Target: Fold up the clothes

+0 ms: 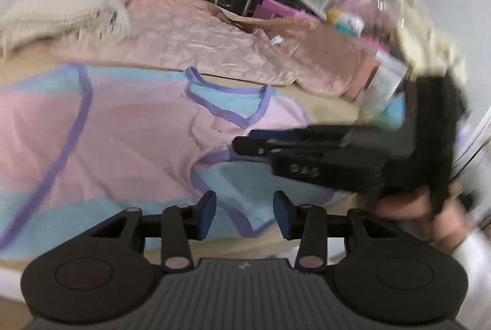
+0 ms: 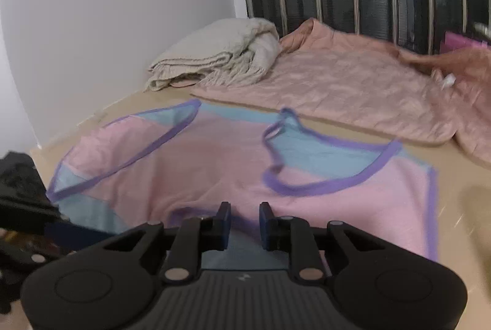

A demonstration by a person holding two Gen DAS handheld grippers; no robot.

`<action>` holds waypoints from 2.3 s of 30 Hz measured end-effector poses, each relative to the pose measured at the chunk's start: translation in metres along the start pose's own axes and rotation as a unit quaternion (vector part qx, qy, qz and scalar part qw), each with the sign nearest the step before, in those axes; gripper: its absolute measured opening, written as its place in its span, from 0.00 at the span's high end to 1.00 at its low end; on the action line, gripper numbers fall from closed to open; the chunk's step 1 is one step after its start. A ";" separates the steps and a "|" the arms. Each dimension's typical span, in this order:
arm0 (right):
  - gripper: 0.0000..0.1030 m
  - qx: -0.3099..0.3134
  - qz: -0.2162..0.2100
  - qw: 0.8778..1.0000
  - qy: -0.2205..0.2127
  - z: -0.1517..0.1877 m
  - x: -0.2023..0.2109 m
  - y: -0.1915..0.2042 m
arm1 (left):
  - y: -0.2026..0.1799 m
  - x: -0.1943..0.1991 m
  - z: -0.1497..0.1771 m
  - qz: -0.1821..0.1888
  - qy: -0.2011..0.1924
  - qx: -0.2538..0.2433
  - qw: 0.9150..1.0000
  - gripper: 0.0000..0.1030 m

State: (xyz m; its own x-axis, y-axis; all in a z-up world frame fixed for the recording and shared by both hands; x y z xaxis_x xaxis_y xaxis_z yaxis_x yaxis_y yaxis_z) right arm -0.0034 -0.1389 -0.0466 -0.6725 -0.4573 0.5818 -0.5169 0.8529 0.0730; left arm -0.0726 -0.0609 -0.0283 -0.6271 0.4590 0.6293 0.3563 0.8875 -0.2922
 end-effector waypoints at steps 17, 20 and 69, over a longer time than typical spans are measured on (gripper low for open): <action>0.98 -0.035 -0.014 0.999 0.031 0.000 0.005 -0.024 | 0.017 0.015 0.022 0.042 0.000 0.026 0.999 0.82; 0.91 -0.023 0.015 0.998 0.048 0.014 0.008 -0.027 | 0.023 0.023 0.018 0.068 -0.013 0.035 0.997 0.49; 0.98 0.321 -0.142 0.936 0.016 0.047 0.065 0.104 | 0.106 0.089 0.036 0.045 0.083 -0.326 0.941 0.99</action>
State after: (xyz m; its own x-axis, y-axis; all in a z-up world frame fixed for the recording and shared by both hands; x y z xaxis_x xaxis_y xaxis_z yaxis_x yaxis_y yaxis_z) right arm -0.1260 -0.0917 -0.0390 -0.4495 -0.6263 0.6369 -0.8909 0.3665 -0.2684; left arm -0.1148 0.0756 -0.0293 -0.4762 0.4712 0.7424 0.7863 0.6061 0.1197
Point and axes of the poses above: each gripper's, at about its wrist camera, not at the fingertips, and x roughly against the way its jaws point, y to its left, z to its underside, the point moved 10 cm from there along -x, roughly the way its jaws point, and after that the axes turned 5 degrees about z, right-handed, at the moved point
